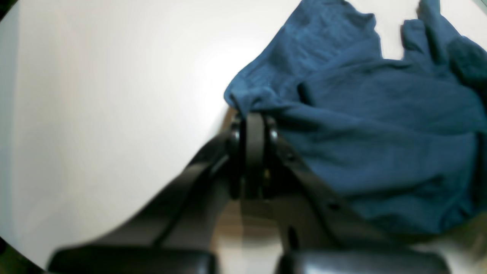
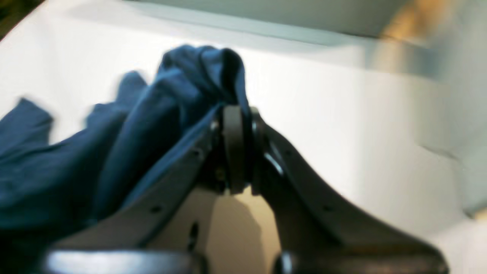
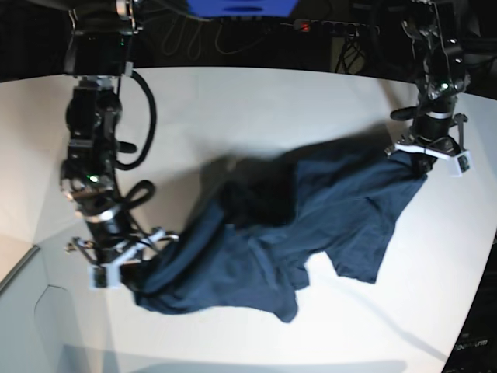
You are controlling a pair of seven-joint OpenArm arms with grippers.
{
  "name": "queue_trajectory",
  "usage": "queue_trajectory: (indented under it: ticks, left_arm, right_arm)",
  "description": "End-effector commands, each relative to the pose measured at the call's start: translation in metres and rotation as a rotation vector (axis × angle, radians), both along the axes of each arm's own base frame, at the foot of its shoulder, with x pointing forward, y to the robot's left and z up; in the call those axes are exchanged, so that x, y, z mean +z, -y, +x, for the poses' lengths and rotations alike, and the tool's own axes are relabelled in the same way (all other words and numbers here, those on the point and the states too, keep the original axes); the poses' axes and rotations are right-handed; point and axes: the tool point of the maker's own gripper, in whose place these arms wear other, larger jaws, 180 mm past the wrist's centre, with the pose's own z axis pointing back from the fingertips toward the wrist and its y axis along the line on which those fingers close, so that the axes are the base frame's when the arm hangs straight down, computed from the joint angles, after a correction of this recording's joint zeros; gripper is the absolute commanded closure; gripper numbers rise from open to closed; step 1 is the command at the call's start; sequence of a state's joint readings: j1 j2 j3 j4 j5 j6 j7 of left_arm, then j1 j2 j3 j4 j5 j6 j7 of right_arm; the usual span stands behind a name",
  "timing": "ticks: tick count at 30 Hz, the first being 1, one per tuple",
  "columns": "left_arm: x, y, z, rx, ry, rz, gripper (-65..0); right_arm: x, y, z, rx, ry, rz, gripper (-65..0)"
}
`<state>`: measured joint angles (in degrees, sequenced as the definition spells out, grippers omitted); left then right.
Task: Layout the t-shirt on the table in an organized manner, then fold the t-shirt properly
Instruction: 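Pull the shirt apart with both grippers to spread it out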
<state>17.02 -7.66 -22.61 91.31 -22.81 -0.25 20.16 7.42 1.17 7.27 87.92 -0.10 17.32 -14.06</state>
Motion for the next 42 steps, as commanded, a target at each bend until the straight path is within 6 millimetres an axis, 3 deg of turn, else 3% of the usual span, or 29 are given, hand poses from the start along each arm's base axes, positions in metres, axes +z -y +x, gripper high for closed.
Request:
queue_trajectory:
  ticks: [1,7,15,19,23,27,30,35,38,42]
  left_arm:
    - [0.011,-0.005,0.006,-0.001,0.039,0.022,-0.1]
    - [-0.005,-0.008,-0.001,0.010,-0.002,0.013,-0.1]
    - [-0.014,-0.008,-0.002,0.021,-0.020,0.000,-0.1]
    - [-0.014,-0.010,-0.002,0.020,-0.021,0.004,-0.1]
    - [-0.014,-0.009,-0.003,0.021,-0.021,0.001,-0.1]
    - [-0.015,-0.006,-0.003,0.019,-0.022,-0.004,-0.1]
    - [-0.017,-0.006,-0.006,0.019,-0.029,-0.004,-0.1]
    - [-0.019,-0.006,-0.009,0.019,-0.039,-0.004,-0.1]
    - [-0.021,-0.006,-0.011,0.019,-0.043,-0.004,-0.1]
    - [-0.021,-0.006,-0.011,0.018,-0.043,-0.004,-0.1]
  right_arm:
    - [0.019,0.012,0.003,-0.031,0.064,0.009,0.0]
    - [-0.020,0.088,-0.039,-0.247,-0.028,0.033,0.0]
    - [-0.066,0.125,-0.090,-0.349,-0.156,0.017,0.0]
    - [-0.083,0.140,-0.103,-0.391,-0.207,0.021,-12.1]
    - [-0.078,0.152,-0.109,-0.398,-0.240,-0.012,-25.8]
    - [-0.043,0.167,-0.113,-0.441,-0.160,-0.050,-30.3]
    - [-0.030,0.142,-0.100,-0.367,-0.127,-0.064,-30.2]
    - [-0.036,0.062,-0.061,-0.138,-0.212,-0.072,-30.6]
    - [-0.044,0.017,-0.039,-0.019,-0.315,-0.089,-30.6]
    - [-0.070,-0.012,-0.013,0.057,-0.473,-0.102,-30.6]
